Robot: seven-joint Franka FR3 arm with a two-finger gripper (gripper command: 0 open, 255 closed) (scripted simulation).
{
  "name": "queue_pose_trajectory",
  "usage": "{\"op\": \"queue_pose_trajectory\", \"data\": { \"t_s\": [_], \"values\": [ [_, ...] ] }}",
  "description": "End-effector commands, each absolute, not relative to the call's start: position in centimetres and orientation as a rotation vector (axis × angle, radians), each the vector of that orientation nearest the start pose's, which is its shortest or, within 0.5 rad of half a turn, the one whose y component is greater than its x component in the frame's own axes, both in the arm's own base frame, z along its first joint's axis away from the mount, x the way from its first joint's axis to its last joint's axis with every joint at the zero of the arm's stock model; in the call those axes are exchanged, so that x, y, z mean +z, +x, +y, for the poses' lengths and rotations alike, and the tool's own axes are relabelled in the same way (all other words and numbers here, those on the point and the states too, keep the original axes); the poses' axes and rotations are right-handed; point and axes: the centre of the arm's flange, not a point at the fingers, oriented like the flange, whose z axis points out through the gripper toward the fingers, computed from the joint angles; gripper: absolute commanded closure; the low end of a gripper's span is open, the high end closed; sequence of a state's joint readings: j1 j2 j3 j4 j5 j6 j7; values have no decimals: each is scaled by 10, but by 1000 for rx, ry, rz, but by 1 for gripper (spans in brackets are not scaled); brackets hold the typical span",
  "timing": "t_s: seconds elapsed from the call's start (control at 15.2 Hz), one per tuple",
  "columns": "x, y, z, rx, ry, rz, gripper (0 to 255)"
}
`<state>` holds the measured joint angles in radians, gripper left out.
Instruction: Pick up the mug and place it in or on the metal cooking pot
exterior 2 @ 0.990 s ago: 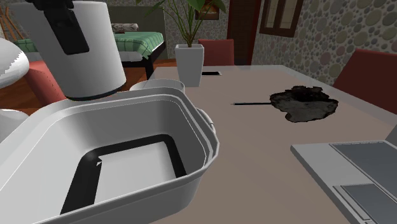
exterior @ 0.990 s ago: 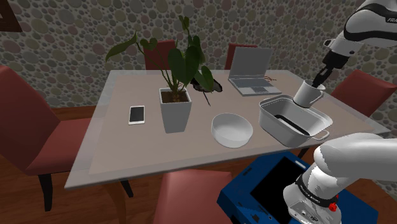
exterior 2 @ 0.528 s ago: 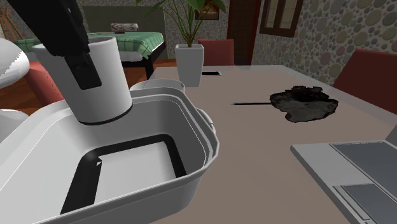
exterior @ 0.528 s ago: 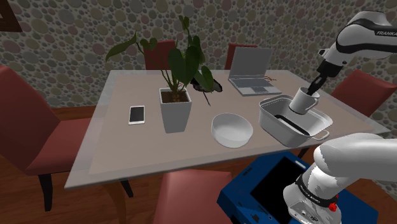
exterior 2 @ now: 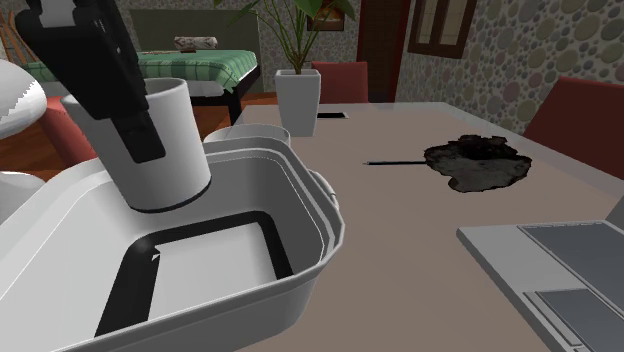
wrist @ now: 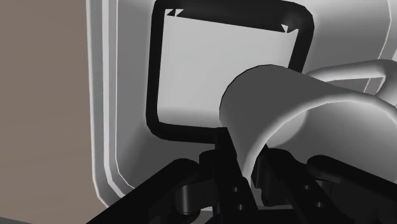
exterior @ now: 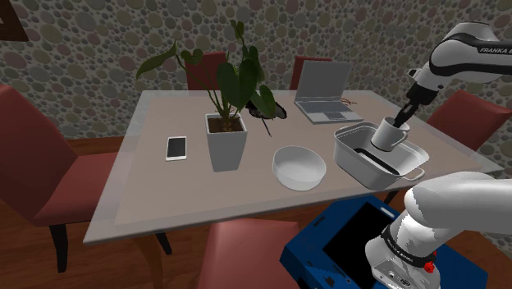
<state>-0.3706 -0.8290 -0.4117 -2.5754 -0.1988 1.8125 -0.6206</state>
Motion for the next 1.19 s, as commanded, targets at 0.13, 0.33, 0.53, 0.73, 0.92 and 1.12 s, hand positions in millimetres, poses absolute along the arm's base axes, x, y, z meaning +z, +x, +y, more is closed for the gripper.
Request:
{"op": "queue_pose_trajectory", "data": {
  "t_s": [0.13,0.33,0.53,0.73,0.92,1.12],
  "values": [
    [496,211,-248,-133,-3071,-7,0],
    [496,211,-248,-133,-3071,-7,0],
    [509,210,-249,-133,-3071,-7,0],
    [545,207,-251,-133,-3071,-7,0],
    [545,207,-251,-133,-3071,-7,0],
    [545,207,-251,-133,-3071,-7,0]
  ]
}}
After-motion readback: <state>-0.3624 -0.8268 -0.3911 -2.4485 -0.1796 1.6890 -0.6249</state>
